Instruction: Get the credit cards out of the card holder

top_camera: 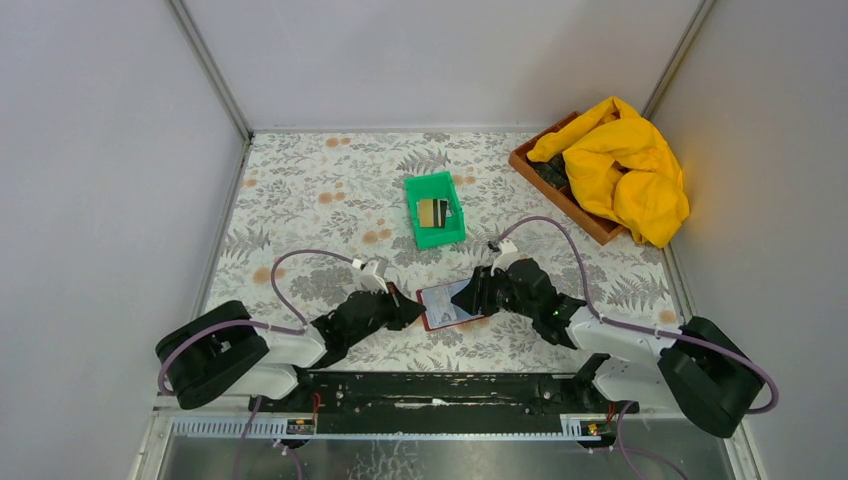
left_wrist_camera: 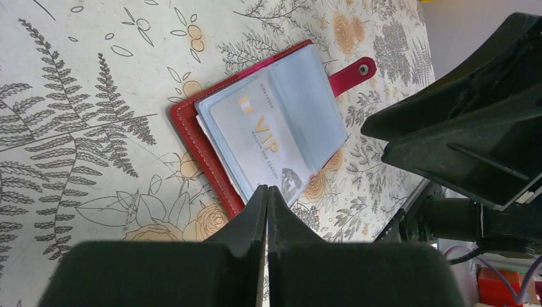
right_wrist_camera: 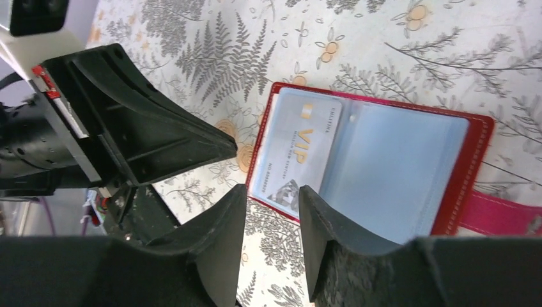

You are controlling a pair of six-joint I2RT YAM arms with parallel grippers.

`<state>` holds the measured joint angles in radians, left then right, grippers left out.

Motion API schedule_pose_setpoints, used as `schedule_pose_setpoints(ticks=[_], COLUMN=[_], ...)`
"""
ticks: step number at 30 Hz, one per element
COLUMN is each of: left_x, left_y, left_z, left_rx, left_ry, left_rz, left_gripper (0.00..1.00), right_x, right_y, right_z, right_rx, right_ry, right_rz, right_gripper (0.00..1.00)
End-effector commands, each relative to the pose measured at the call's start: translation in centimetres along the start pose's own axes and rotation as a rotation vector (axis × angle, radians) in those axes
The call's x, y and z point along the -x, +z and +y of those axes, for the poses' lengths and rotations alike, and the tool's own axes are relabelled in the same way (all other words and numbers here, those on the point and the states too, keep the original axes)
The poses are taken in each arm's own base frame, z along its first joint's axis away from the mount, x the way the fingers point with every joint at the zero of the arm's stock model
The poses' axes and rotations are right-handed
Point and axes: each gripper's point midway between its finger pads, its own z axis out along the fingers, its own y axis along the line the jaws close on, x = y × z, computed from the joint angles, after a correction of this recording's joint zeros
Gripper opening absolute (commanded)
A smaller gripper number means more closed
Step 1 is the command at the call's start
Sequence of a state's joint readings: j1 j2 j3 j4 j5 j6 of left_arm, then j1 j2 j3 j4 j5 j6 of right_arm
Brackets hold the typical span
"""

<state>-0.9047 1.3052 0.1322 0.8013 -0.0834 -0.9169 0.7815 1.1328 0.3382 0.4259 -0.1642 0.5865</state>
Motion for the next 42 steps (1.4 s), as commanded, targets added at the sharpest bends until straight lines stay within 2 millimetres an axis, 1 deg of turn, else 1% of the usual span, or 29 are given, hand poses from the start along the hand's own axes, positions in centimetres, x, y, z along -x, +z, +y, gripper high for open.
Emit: schedule_pose_setpoints(ticks=[1, 4, 7, 9, 11, 14, 18, 24, 27, 34, 42], left_x=[2.2, 2.0, 1.9, 1.7, 1.3, 0.5, -0.2, -0.8, -1.3, -2.0, -2.1], left_y=[0.2, 0.5, 0.8, 1.1, 1.3, 1.4, 1.3, 2.6, 3.0, 3.1, 3.2], left_z=[-2.8, -2.9, -2.9, -2.7, -1.9, 0.2, 1.5, 1.7, 1.9, 2.3, 2.4], left_rx=[-0.101, -0.102, -0.102, -0.094, -0.066, 0.009, 0.043, 0.061, 0.065, 0.07, 0.075], left_ry=[-0.063, -0.06, -0.056, -0.048, -0.034, -0.02, -0.01, 0.02, 0.018, 0.002, 0.008], left_rz=[-0.105, -0.097, -0.092, -0.086, -0.076, -0.065, -0.054, -0.018, 0.0, 0.019, 0.023], left_gripper=[0.0, 0.0, 0.0, 0.0, 0.0, 0.0, 0.0, 0.0, 0.0, 0.0, 0.0], right_x=[1.6, 1.1, 0.6, 0.4, 0.3, 0.1, -0.1, -0.5, -0.9, -2.0, -2.0], right_y=[0.6, 1.2, 1.8, 2.0, 2.1, 2.2, 2.2, 2.3, 2.4, 2.8, 2.9], right_z=[2.8, 2.2, 1.3, 0.9, 0.6, 0.1, -0.5, -1.2, -1.8, -3.6, -4.6], right_rx=[0.162, 0.152, 0.126, 0.121, 0.116, 0.102, 0.089, 0.07, 0.055, -0.007, -0.052], right_ry=[0.025, 0.043, 0.065, 0.077, 0.085, 0.092, 0.094, 0.102, 0.109, 0.105, 0.097], right_rz=[-0.026, -0.003, 0.017, 0.016, 0.018, 0.02, 0.026, 0.037, 0.045, 0.062, 0.05], right_gripper=[0.42, 0.38, 0.32, 0.31, 0.31, 0.31, 0.32, 0.33, 0.35, 0.4, 0.41])
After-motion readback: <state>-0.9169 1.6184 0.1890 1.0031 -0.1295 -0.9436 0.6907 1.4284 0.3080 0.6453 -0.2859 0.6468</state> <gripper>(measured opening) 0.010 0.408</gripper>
